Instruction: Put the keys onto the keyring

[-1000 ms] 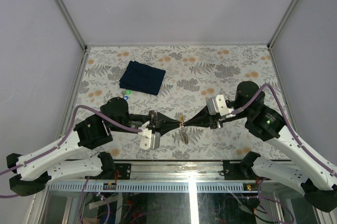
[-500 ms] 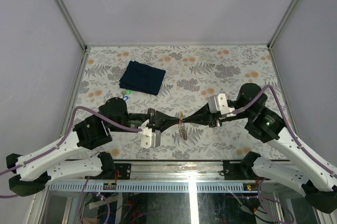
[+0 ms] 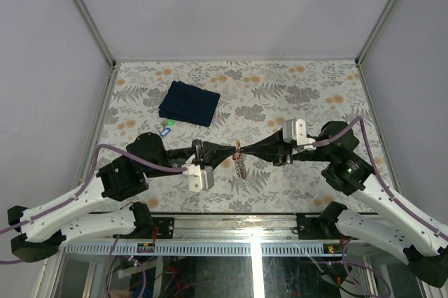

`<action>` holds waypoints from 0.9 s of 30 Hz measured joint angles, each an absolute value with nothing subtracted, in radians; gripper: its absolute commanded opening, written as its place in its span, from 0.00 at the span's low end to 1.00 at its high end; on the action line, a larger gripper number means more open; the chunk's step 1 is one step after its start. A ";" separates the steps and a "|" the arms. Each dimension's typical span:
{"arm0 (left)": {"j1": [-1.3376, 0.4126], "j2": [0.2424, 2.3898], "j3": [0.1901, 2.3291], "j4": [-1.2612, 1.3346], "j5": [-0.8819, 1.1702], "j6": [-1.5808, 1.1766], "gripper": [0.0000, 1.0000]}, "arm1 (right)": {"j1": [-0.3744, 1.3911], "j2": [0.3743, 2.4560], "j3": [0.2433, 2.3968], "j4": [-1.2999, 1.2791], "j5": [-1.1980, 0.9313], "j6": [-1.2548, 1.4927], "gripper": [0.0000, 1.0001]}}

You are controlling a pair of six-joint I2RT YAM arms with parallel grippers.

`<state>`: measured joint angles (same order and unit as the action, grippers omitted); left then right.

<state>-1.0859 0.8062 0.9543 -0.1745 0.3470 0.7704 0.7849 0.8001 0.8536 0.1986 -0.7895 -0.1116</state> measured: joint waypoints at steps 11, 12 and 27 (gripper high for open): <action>-1.086 0.807 0.951 -0.149 0.306 0.772 0.05 | 0.785 0.798 0.754 0.442 -0.729 0.052 0.00; -1.086 0.807 0.951 -0.146 0.307 0.773 0.07 | 0.785 0.799 0.752 0.457 -0.732 0.063 0.00; -1.086 0.805 0.916 -0.128 0.315 0.783 0.27 | 0.785 0.808 0.737 0.640 -0.768 0.143 0.00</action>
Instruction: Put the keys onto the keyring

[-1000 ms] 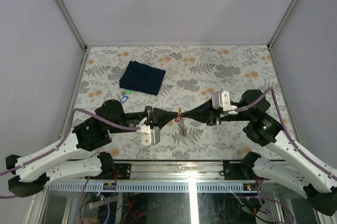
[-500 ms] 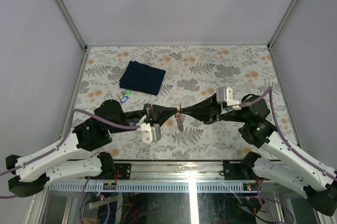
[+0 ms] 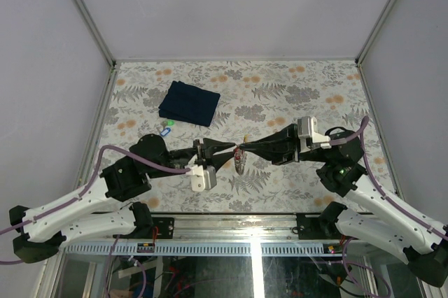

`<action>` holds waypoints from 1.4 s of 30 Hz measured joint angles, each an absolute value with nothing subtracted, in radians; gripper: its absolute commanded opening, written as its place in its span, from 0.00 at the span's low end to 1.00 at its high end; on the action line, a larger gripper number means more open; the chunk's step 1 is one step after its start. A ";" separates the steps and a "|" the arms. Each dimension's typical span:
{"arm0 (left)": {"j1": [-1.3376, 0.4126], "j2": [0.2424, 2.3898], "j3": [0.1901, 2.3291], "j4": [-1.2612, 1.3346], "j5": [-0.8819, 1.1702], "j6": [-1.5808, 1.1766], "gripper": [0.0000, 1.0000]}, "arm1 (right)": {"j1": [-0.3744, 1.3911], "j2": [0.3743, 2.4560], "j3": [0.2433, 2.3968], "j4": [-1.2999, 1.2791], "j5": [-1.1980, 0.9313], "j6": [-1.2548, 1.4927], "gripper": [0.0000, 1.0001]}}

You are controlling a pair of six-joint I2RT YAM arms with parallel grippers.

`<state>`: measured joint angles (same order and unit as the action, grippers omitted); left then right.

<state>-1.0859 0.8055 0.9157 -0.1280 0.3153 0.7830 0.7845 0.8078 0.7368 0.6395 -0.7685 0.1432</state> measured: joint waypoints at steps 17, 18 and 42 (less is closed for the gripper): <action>-1.086 0.683 0.797 0.159 0.273 0.482 0.22 | 0.785 0.789 0.703 0.643 -0.728 0.128 0.00; -1.086 0.689 0.799 0.169 0.259 0.442 0.22 | 0.785 0.785 0.698 0.642 -0.711 0.126 0.00; -0.492 1.067 1.151 -0.219 0.235 -0.165 0.62 | 0.785 0.720 0.674 0.451 -0.416 0.067 0.00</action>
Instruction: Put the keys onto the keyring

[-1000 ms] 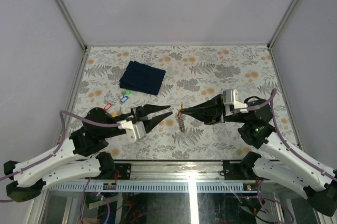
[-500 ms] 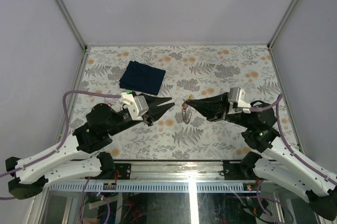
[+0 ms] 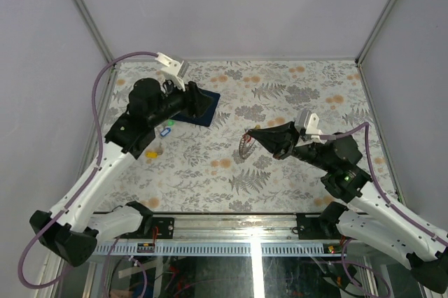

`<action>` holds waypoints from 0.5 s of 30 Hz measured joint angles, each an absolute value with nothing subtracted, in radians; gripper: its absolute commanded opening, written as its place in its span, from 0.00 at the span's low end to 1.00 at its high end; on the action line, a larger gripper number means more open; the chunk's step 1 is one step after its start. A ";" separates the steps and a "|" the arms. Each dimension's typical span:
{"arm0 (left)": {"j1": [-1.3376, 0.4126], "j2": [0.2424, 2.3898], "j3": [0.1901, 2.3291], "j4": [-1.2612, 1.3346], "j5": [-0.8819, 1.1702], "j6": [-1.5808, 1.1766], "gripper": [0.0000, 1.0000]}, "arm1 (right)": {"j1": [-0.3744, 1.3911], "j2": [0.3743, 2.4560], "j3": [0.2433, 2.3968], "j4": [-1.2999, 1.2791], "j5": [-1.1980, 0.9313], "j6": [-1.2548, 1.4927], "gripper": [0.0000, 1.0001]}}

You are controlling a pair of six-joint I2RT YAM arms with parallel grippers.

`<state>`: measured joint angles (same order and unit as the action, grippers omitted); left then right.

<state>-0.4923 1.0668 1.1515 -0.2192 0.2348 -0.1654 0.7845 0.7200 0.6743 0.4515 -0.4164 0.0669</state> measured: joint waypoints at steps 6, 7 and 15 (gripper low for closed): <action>-0.488 1.061 1.134 -0.294 0.310 -0.263 0.97 | 0.785 0.721 0.674 0.441 -0.410 0.064 0.00; -0.486 1.043 1.121 -0.284 0.312 -0.271 0.98 | 0.785 0.723 0.674 0.442 -0.410 0.064 0.00; -0.480 0.868 0.945 -0.037 0.471 -0.310 0.86 | 0.785 0.740 0.674 0.448 -0.413 0.069 0.00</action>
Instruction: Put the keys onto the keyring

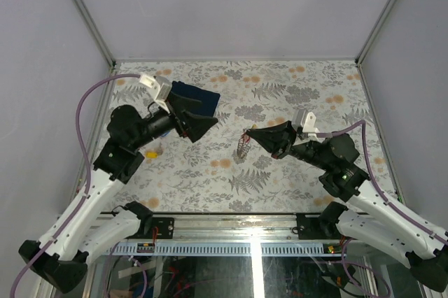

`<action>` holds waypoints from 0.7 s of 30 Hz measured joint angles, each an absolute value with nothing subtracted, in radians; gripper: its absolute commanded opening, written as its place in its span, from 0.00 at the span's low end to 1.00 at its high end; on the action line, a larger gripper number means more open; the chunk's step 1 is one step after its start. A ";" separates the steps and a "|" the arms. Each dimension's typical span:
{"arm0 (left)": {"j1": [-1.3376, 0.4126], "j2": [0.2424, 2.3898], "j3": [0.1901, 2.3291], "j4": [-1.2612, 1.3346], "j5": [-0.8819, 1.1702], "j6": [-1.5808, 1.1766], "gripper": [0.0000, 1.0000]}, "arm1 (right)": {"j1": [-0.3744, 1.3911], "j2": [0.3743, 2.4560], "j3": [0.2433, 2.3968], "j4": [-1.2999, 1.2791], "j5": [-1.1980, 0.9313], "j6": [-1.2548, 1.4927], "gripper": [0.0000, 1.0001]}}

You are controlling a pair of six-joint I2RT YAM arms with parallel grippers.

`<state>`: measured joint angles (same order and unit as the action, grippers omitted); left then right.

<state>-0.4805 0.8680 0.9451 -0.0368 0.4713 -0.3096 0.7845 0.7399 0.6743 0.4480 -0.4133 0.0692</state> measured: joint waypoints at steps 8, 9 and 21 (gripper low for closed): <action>-0.480 0.757 0.876 0.295 0.739 -0.304 0.53 | 0.784 0.756 0.673 0.554 -0.472 0.134 0.00; -0.480 0.758 0.877 0.326 0.771 -0.308 0.51 | 0.784 0.763 0.673 0.589 -0.493 0.150 0.00; -0.606 0.830 0.907 0.408 0.951 -0.245 0.33 | 0.785 0.875 0.673 0.859 -0.655 0.289 0.00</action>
